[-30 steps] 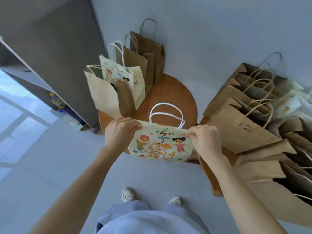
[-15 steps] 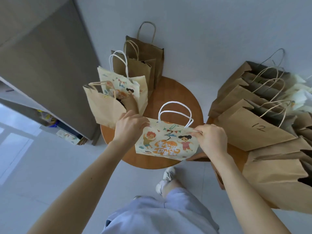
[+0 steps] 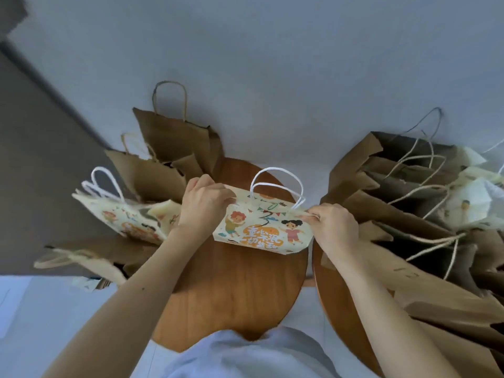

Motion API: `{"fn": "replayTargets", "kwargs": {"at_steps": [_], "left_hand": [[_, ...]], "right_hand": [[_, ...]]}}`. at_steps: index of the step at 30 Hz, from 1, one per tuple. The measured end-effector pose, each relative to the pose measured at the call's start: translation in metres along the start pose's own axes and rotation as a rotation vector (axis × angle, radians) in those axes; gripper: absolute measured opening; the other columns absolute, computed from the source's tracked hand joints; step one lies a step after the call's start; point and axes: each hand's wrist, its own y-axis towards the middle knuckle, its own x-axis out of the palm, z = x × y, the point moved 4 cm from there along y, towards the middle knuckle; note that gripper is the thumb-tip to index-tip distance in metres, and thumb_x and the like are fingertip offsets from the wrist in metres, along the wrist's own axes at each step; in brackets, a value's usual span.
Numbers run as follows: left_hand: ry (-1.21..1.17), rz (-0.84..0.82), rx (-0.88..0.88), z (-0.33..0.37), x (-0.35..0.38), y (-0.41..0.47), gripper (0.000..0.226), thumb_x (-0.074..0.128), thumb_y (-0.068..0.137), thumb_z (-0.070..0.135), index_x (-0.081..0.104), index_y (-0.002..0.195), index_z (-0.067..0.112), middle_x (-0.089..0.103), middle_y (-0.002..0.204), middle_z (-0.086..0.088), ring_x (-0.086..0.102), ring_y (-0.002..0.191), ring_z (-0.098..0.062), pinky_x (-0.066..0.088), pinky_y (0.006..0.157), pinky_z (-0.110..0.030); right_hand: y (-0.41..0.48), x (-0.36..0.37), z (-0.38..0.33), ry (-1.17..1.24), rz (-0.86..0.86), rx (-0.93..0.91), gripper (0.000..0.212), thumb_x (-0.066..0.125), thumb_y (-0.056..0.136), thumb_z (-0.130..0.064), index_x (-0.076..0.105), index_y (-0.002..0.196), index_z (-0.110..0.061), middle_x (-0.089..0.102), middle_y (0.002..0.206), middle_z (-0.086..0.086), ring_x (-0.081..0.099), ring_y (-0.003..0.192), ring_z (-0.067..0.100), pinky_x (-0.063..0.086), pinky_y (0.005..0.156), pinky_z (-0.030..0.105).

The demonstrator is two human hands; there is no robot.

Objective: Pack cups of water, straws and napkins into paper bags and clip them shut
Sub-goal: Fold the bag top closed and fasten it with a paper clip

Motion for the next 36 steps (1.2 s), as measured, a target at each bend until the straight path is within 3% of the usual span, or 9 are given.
{"fn": "replayTargets", "kwargs": {"at_steps": [8, 12, 17, 21, 25, 29, 33, 36], "left_hand": [[0.059, 0.053, 0.007, -0.04, 0.04, 0.1, 0.007, 0.073, 0.066, 0.016, 0.076, 0.07, 0.011, 0.069, 0.064, 0.0, 0.054, 0.064, -0.03, 0.044, 0.066, -0.039], [0.087, 0.076, 0.008, -0.066, 0.065, 0.135, 0.009, 0.068, 0.069, 0.016, 0.076, 0.073, 0.014, 0.069, 0.065, 0.001, 0.054, 0.066, -0.029, 0.044, 0.068, -0.038], [0.091, 0.099, -0.101, -0.099, 0.092, 0.156, 0.012, 0.066, 0.072, 0.015, 0.077, 0.077, 0.013, 0.069, 0.065, -0.002, 0.043, 0.08, -0.024, 0.033, 0.072, -0.037], [0.124, 0.034, -0.162, -0.11, 0.095, 0.164, 0.011, 0.065, 0.075, 0.015, 0.076, 0.078, 0.013, 0.07, 0.068, -0.004, 0.053, 0.081, -0.033, 0.039, 0.074, -0.042], [0.133, -0.03, -0.171, -0.108, 0.096, 0.166, 0.016, 0.07, 0.077, 0.014, 0.073, 0.093, 0.012, 0.072, 0.09, -0.007, 0.055, 0.095, -0.04, 0.039, 0.078, -0.044], [0.118, -0.124, -0.159, -0.101, 0.09, 0.162, 0.049, 0.075, 0.071, 0.016, 0.062, 0.118, 0.013, 0.062, 0.119, -0.011, 0.053, 0.106, -0.041, 0.045, 0.079, -0.048], [0.089, -0.162, -0.227, -0.09, 0.067, 0.151, 0.06, 0.07, 0.078, 0.022, 0.049, 0.134, 0.017, 0.051, 0.135, -0.009, 0.045, 0.121, -0.036, 0.039, 0.09, -0.049], [0.088, -0.133, -0.233, -0.076, 0.039, 0.138, 0.057, 0.066, 0.082, 0.025, 0.047, 0.135, 0.018, 0.049, 0.138, -0.005, 0.044, 0.123, -0.032, 0.039, 0.092, -0.047]], "right_hand": [[0.119, 0.016, 0.004, 0.029, 0.011, 0.043, 0.013, 0.064, 0.086, -0.019, 0.075, 0.085, -0.013, 0.068, 0.077, 0.007, 0.056, 0.078, 0.029, 0.03, 0.057, 0.027], [0.169, 0.033, 0.001, 0.037, -0.033, 0.085, 0.016, 0.06, 0.089, -0.02, 0.075, 0.092, -0.014, 0.07, 0.087, 0.006, 0.056, 0.085, 0.027, 0.035, 0.06, 0.03], [0.204, 0.053, -0.009, 0.072, 0.005, 0.096, 0.016, 0.059, 0.089, -0.016, 0.074, 0.095, -0.012, 0.07, 0.094, 0.005, 0.055, 0.093, 0.027, 0.026, 0.062, 0.025], [0.217, 0.06, -0.018, 0.102, 0.023, 0.054, 0.013, 0.063, 0.086, -0.014, 0.074, 0.092, -0.009, 0.07, 0.091, 0.009, 0.056, 0.091, 0.031, 0.029, 0.063, 0.025], [0.219, 0.065, -0.016, 0.12, -0.074, 0.051, 0.025, 0.057, 0.089, -0.015, 0.066, 0.113, -0.013, 0.063, 0.112, 0.008, 0.048, 0.108, 0.029, 0.032, 0.07, 0.026], [0.211, 0.058, -0.019, 0.168, -0.139, 0.02, 0.05, 0.057, 0.089, -0.017, 0.044, 0.136, -0.022, 0.04, 0.142, 0.002, 0.03, 0.128, 0.023, 0.03, 0.091, 0.025], [0.194, 0.036, -0.024, 0.205, -0.087, 0.014, 0.059, 0.06, 0.087, -0.016, 0.037, 0.14, -0.02, 0.033, 0.147, 0.003, 0.026, 0.132, 0.024, 0.026, 0.105, 0.031], [0.176, 0.022, -0.033, 0.242, -0.117, 0.004, 0.055, 0.061, 0.087, -0.02, 0.041, 0.138, -0.02, 0.037, 0.143, 0.0, 0.033, 0.128, 0.02, 0.031, 0.096, 0.025]]}}
